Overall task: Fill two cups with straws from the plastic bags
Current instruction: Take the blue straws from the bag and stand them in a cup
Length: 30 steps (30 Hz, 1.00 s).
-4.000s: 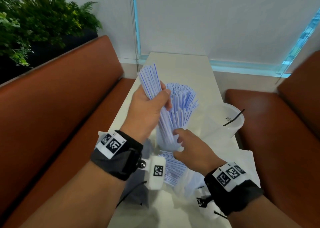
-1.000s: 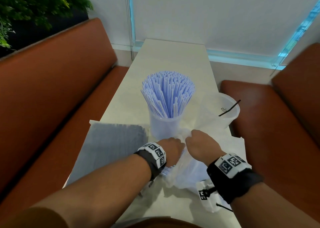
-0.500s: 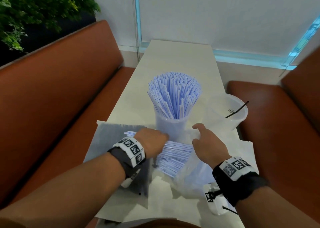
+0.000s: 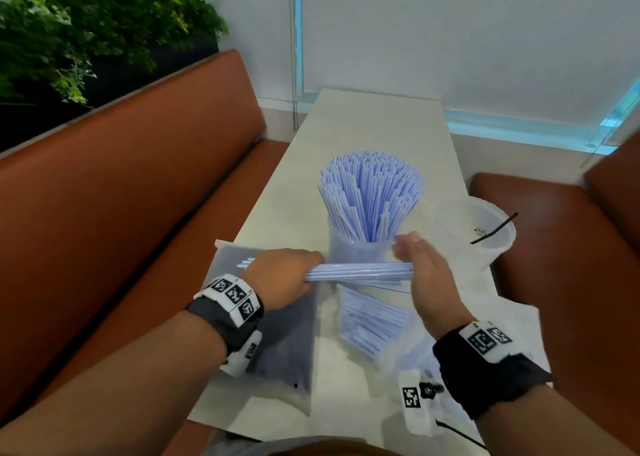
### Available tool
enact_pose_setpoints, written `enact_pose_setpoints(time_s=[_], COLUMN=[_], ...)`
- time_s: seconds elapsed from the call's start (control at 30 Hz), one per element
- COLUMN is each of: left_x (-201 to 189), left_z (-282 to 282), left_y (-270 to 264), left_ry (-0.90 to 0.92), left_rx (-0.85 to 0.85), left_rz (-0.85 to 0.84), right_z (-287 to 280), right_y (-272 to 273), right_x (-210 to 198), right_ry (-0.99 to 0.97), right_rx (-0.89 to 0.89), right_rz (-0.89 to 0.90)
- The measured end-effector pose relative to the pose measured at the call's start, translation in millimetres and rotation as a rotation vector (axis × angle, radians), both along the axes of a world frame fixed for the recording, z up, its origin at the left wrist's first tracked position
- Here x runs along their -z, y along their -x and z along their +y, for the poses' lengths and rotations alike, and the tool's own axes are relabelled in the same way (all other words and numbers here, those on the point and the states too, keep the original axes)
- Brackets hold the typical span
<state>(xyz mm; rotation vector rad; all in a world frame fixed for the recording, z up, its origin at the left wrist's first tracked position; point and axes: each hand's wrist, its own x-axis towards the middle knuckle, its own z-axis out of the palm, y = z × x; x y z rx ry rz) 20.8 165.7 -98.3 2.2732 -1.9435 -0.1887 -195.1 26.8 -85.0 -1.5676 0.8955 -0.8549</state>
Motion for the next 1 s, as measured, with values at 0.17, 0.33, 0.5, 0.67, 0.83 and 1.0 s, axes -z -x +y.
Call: enact_pose_setpoints(time_s=[0.17,0.33,0.5,0.67,0.83,1.0], left_x=[-5,-6,1,9,6,-3], left_z=[-18,-8,-3,-9,-11,-29], left_y=[15,-6,-6,10,11,33], left_ry=[0.013,-0.02,-0.092,-0.073,-0.038,0.036], left_rx=[0.021,-0.032,-0.046,0.025,0.017,0.087], left_rz=[-0.074,-0.151,-0.117,-0.087,-0.087,-0.132], right_z=[-7,-34,-20,0,-4,2], right_y=[13,44,38,12,9,3], right_x=[-4,17,32,26,18,8], right_ry=[0.058,0.079,-0.253,-0.497,-0.505,-0.31], right_rx=[0.156,0.223,0.201,0.062,0.093,0.104], right_rz=[-0.011,0.465,0.197,0.044,-0.029,-0.039])
